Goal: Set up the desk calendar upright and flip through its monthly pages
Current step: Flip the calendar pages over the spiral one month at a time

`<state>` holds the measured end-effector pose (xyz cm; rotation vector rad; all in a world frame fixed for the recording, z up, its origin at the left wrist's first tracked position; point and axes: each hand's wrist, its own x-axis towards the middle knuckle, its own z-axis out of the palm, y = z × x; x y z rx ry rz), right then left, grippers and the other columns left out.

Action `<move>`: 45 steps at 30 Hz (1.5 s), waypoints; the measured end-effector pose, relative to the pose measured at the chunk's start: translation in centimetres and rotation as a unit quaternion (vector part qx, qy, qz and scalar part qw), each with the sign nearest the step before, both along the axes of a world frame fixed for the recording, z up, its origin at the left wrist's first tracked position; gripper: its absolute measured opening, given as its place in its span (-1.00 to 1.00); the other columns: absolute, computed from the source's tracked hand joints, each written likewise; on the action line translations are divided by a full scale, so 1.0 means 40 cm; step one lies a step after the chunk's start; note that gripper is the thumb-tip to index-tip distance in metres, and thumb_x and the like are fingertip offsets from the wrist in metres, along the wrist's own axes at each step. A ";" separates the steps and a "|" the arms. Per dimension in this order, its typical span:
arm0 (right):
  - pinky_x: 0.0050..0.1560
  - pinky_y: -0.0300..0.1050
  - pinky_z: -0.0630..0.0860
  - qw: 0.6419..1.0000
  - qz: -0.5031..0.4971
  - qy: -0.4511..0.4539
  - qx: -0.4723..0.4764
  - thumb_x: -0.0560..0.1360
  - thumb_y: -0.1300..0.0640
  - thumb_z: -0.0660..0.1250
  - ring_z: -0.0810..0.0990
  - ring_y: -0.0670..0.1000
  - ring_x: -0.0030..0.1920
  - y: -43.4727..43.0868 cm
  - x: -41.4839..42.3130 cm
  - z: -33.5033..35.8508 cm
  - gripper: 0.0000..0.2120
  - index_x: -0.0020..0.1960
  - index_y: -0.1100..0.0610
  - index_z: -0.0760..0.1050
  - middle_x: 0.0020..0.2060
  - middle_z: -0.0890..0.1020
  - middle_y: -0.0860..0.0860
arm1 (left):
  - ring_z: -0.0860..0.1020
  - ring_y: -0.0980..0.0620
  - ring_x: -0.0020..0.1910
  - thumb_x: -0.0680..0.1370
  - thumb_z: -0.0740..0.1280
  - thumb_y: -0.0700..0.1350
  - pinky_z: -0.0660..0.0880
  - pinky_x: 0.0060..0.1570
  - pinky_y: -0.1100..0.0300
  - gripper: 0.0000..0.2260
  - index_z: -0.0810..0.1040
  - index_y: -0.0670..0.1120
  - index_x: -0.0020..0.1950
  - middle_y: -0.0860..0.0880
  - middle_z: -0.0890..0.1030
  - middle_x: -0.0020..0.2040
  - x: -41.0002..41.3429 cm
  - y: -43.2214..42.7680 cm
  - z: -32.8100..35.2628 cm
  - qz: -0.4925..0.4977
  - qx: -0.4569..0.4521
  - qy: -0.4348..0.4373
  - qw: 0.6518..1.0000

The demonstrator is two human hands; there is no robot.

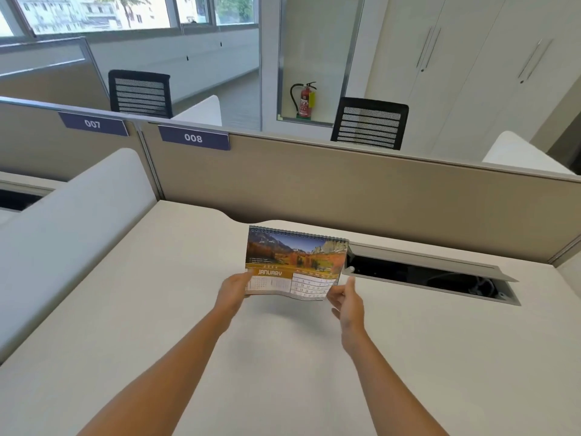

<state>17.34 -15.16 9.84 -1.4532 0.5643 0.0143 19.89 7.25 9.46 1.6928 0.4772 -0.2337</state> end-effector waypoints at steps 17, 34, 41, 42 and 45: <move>0.43 0.20 0.30 0.954 0.176 -0.119 -0.212 0.58 -0.21 0.15 0.31 0.07 0.47 -0.016 0.145 0.210 -0.51 0.46 -0.08 0.31 0.47 0.37 -0.04 | 0.53 0.31 0.11 0.58 -0.02 0.29 0.35 0.18 0.12 -0.50 0.40 0.11 0.40 0.23 0.55 0.21 0.101 -0.017 0.265 -0.137 -0.011 -0.204 0.969; 0.47 0.18 0.22 0.953 0.090 -0.053 -0.284 0.57 0.08 0.29 0.22 0.10 0.52 -0.045 0.041 -0.064 -0.31 0.57 -0.06 -0.01 0.56 0.17 -0.04 | 0.01 -0.15 0.54 0.52 0.33 0.12 0.09 0.45 -0.16 -0.23 -0.07 0.00 0.57 -0.08 -0.02 0.59 0.098 0.007 -0.003 -0.053 0.190 -0.079 0.977; 0.48 0.09 0.24 0.969 0.143 0.022 -0.199 0.55 0.08 0.34 0.20 0.09 0.52 -0.025 0.028 -0.108 -0.23 0.58 -0.04 -0.07 0.57 0.14 -0.04 | 0.14 -0.15 0.52 0.58 0.27 0.06 0.18 0.42 -0.15 -0.35 0.00 0.05 0.57 -0.07 0.10 0.58 0.075 -0.006 -0.065 -0.064 0.095 -0.022 0.993; 0.47 0.09 0.25 0.970 0.145 0.023 -0.194 0.55 0.08 0.34 0.21 0.09 0.52 -0.022 0.030 -0.108 -0.23 0.58 -0.05 -0.07 0.56 0.16 -0.03 | 0.17 -0.16 0.51 0.58 0.27 0.04 0.20 0.41 -0.14 -0.38 0.03 0.05 0.56 -0.08 0.13 0.57 0.074 -0.010 -0.066 -0.068 0.088 -0.023 0.994; 0.47 0.08 0.26 0.972 0.148 0.026 -0.183 0.55 0.09 0.33 0.22 0.09 0.51 -0.015 0.035 -0.104 -0.25 0.58 -0.04 -0.04 0.55 0.19 -0.02 | 0.21 -0.17 0.49 0.59 0.27 -0.01 0.22 0.41 -0.13 -0.43 0.11 0.06 0.54 -0.09 0.20 0.55 0.071 -0.016 -0.064 -0.067 0.080 -0.024 0.994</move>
